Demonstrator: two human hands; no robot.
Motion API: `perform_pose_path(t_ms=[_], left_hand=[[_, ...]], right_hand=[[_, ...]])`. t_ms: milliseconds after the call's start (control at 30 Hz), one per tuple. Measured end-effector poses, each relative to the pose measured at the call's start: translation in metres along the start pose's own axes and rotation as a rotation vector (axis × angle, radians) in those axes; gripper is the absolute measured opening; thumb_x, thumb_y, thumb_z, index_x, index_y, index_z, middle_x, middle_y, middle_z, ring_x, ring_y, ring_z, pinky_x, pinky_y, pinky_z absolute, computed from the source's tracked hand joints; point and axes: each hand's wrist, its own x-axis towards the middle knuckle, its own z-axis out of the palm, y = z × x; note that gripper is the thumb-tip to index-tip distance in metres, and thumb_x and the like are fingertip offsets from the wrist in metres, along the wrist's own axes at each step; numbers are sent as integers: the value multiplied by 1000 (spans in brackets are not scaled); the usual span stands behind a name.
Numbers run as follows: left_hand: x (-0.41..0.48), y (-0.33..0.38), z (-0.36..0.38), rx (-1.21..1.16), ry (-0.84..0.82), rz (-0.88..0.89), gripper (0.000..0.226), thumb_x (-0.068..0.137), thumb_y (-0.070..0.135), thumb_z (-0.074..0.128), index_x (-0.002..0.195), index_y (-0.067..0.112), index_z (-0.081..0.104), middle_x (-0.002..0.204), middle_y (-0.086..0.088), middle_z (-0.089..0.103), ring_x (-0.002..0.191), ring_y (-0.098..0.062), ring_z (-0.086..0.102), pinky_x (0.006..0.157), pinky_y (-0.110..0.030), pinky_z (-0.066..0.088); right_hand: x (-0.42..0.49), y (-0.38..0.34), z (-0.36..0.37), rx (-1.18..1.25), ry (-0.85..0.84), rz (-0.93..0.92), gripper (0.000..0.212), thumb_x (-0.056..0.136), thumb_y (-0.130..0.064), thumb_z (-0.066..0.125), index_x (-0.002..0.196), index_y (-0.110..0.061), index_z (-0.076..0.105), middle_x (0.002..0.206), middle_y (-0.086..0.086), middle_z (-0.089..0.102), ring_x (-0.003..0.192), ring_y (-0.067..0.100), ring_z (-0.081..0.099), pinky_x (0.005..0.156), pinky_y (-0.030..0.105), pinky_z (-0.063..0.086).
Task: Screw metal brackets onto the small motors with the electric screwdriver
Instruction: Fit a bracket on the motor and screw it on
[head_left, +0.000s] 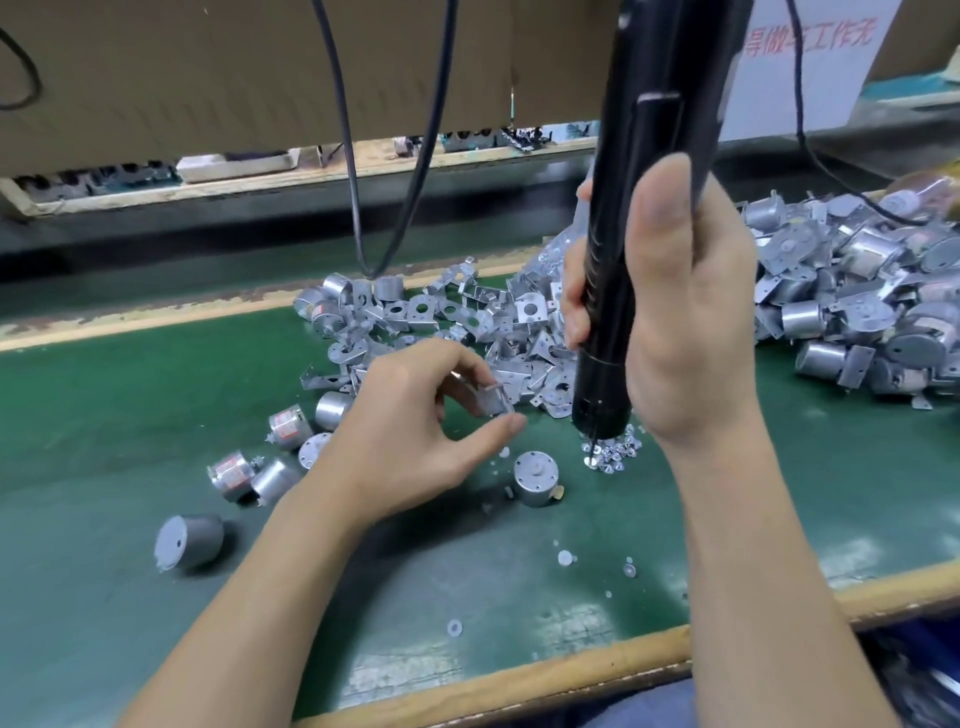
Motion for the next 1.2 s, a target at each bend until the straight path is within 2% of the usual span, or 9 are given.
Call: perform_pose_path(t_ms=[100, 167, 233, 333, 467, 567, 767, 1000, 1200], left_hand=[[0, 1, -1, -16, -44, 3, 32, 71, 31, 80, 93, 21, 59, 88, 10, 64, 79, -6, 69, 59, -27, 50], [-1, 1, -3, -43, -71, -14, 42, 68, 31, 84, 99, 22, 57, 90, 13, 64, 79, -3, 67, 59, -19, 47], [-2, 2, -5, -30, -119, -15, 47, 67, 33, 86, 104, 23, 58, 90, 17, 65, 83, -1, 65, 64, -11, 43], [-1, 7, -3, 2, -196, 22, 42, 68, 33, 86, 103, 24, 64, 89, 17, 67, 87, -2, 65, 70, -9, 44], [-2, 12, 2, 51, -275, 67, 41, 68, 42, 85, 101, 27, 67, 87, 19, 64, 85, -3, 62, 72, -6, 40], [-2, 11, 3, 69, -308, 63, 39, 68, 45, 84, 99, 31, 65, 85, 22, 61, 84, -2, 60, 71, -7, 40], [-3, 15, 5, 94, -357, 67, 42, 69, 44, 81, 90, 51, 46, 84, 27, 53, 83, 4, 55, 70, -7, 36], [-3, 12, 8, 60, -380, 45, 32, 72, 40, 80, 93, 31, 58, 89, 15, 59, 82, -5, 55, 69, -15, 40], [-4, 10, 8, 65, -381, 31, 34, 72, 42, 79, 93, 25, 58, 87, 13, 56, 81, -6, 54, 66, -19, 44]], right_hand=[[1, 0, 4, -14, -6, -38, 72, 81, -70, 60, 96, -1, 50, 62, 15, 54, 44, 26, 51, 47, 30, 42], [-2, 3, 2, -64, -8, -58, 71, 87, -67, 62, 96, 2, 49, 66, 21, 54, 45, 28, 52, 47, 34, 42], [-4, 5, -2, -102, 2, -56, 55, 94, -53, 63, 94, 0, 49, 67, 25, 53, 45, 29, 53, 48, 36, 42], [-5, 4, -4, -91, 35, -31, 40, 93, -42, 57, 94, -2, 52, 67, 21, 55, 46, 30, 52, 48, 35, 43], [-7, -1, -5, -24, 46, -39, 47, 92, -40, 56, 96, 7, 52, 66, 20, 54, 46, 29, 51, 48, 31, 43], [-8, -5, -3, 29, 43, -48, 47, 91, -39, 55, 94, 8, 51, 63, 16, 54, 45, 27, 50, 48, 29, 41], [-10, -7, 6, 84, 37, -46, 52, 89, -39, 55, 94, 13, 49, 60, 10, 54, 44, 24, 49, 47, 28, 40], [-12, -2, 15, 129, 52, -25, 52, 88, -40, 56, 93, 12, 47, 60, 11, 53, 43, 23, 48, 47, 28, 39], [-14, 4, 17, 128, 46, -29, 51, 90, -39, 55, 93, 11, 46, 59, 12, 51, 43, 22, 47, 47, 26, 39]])
